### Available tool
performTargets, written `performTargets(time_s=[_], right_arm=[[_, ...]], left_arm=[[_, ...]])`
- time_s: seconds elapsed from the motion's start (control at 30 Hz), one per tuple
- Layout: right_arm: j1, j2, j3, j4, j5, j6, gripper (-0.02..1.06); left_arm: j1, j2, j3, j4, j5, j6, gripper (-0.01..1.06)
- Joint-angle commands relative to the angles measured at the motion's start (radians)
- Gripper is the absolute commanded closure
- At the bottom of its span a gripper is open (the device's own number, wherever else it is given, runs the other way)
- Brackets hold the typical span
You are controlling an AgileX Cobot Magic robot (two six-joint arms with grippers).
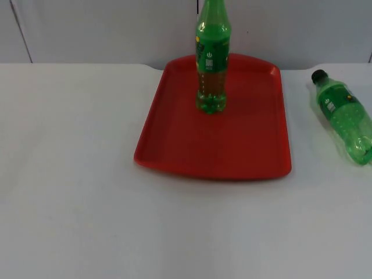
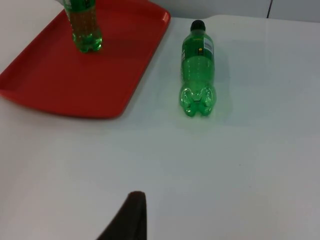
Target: Place the bottle upright on the tray.
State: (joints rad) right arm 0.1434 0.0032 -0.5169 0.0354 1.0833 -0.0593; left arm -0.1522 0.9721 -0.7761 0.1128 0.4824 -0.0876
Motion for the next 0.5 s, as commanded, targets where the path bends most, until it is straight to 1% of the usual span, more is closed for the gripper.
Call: performTargets(time_s=[0.0,0.17,0.3,0.33,0.4,0.47], right_arm=[[-0.006,-0.003,0.0,0.004,-0.006,-0.002,0.0],[-0.006,-0.003,0.0,0.004,-0.006,-0.002,0.0],[-0.006,-0.003,0.0,0.004,-0.006,-0.002,0.0],[-0.006,-0.003,0.0,0.004,-0.006,-0.002,0.0],[-0.006,-0.003,0.0,0.004,-0.006,-0.002,0.0],[-0.006,-0.003,0.0,0.004,-0.006,-0.002,0.0]], left_arm=[[0.003,-0.042,0.005,-0.024,-0.007,0.005,0.15],[0.003,-0.165,0.005,-0.026,0.028,0.003,0.15],[0.003,-0.28,0.005,-0.035,0.098,0.003,0.15],[0.003,-0.28,0.005,-0.035,0.098,0.003,0.15],[0.003,-0.339,0.005,-0.047,0.141,0.005,0.15],[0.003,-0.396,0.019,-0.049,0.156,0.005,0.15]])
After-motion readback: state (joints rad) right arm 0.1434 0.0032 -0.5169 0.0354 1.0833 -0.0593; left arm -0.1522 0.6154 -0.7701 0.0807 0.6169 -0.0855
